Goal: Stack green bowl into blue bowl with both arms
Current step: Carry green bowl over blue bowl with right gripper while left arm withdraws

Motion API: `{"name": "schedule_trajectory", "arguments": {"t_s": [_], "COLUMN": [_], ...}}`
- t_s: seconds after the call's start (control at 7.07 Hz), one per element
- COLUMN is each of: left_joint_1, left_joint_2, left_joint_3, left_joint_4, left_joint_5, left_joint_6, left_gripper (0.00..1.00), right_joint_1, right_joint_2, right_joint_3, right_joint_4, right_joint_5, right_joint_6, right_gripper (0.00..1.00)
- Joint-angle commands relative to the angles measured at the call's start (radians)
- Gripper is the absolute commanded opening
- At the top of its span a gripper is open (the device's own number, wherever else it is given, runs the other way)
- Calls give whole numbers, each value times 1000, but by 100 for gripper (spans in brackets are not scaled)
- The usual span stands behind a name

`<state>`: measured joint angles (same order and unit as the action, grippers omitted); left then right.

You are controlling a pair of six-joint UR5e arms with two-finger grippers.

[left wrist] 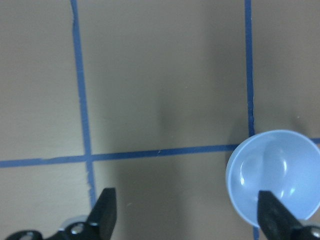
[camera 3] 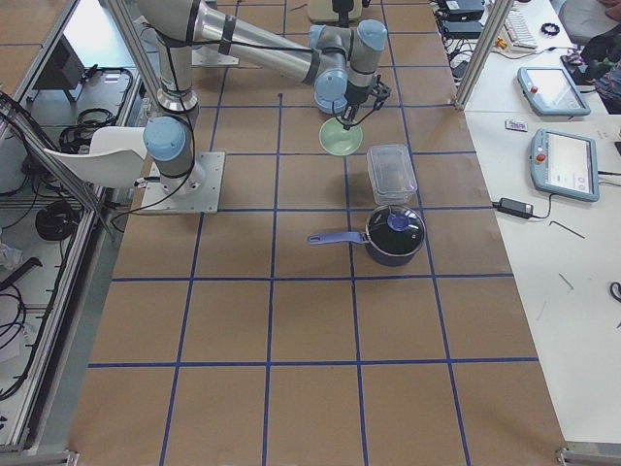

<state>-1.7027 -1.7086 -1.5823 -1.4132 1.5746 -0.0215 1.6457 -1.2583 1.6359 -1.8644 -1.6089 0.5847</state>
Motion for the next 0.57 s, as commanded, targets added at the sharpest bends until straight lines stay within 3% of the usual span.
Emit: {"name": "schedule_trajectory", "arguments": {"t_s": [0.0,0.42], "left_joint_1": [49,127], "left_joint_2": [99,152], "left_joint_3": [76,70], "left_joint_4": [-200,-196], "left_joint_5": [42,9], "left_joint_6": [50,58], "left_gripper": [100,100], "right_joint_1": [144,241], "right_joint_2": [66,126], "right_joint_3": [-103,-149], "right_joint_4": [7,28], "right_joint_5": [-3,12], "right_joint_6": [221,410], "right_gripper": [0,0]}}
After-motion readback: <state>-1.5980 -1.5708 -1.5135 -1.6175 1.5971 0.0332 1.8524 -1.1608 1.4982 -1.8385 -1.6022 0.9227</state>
